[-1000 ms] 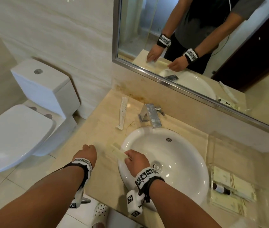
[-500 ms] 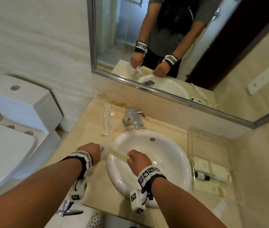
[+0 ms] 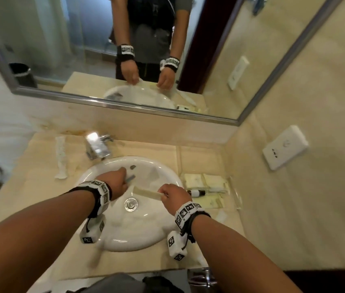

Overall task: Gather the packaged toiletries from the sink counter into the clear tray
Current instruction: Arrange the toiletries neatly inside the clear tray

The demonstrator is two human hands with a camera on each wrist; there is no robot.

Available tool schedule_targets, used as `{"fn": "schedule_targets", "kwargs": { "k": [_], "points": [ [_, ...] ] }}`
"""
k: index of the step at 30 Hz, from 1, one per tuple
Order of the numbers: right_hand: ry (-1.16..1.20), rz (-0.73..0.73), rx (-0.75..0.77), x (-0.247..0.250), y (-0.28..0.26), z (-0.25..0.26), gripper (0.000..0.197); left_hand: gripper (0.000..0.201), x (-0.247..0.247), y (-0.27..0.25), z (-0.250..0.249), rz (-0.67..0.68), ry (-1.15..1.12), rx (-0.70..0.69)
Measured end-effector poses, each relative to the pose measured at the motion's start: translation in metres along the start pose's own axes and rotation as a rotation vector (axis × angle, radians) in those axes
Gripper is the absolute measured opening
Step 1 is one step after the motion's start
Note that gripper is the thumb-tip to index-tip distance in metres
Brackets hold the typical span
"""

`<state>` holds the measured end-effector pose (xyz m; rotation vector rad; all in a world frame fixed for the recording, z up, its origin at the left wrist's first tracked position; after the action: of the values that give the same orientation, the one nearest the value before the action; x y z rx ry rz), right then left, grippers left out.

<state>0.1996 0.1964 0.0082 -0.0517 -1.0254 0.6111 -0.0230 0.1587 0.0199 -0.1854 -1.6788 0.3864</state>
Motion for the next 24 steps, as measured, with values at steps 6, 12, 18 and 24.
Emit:
{"fn": "schedule_targets", "kwargs": {
  "k": [6, 12, 18, 24],
  "points": [
    [-0.025, -0.003, -0.081, 0.061, -0.015, -0.092, 0.03, 0.036, 0.022, 0.022, -0.098, -0.014, 0.017, -0.09],
    [-0.088, -0.011, -0.157, 0.105, -0.014, -0.17, 0.034, 0.027, 0.024, 0.039, -0.185, 0.001, 0.0, -0.182],
    [-0.195, 0.103, -0.15, 0.101, -0.004, -0.216, 0.038, 0.025, 0.013, 0.055, -0.233, 0.012, -0.036, -0.198],
    [-0.26, 0.238, -0.125, 0.08, 0.015, -0.229, 0.05, 0.02, -0.008, 0.06, -0.231, 0.052, -0.113, -0.117]
  ]
}}
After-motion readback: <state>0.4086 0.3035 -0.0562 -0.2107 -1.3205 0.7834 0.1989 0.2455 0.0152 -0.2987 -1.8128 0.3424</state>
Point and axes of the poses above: each hand's wrist, its own y-axis towards the middle knuckle, its own x-axis out of the back of the hand, z = x × y, the point moved 5 cm from there along y, towards the middle knuckle, and after that the axes turned 11 degrees about y, right-handed, at the moved point
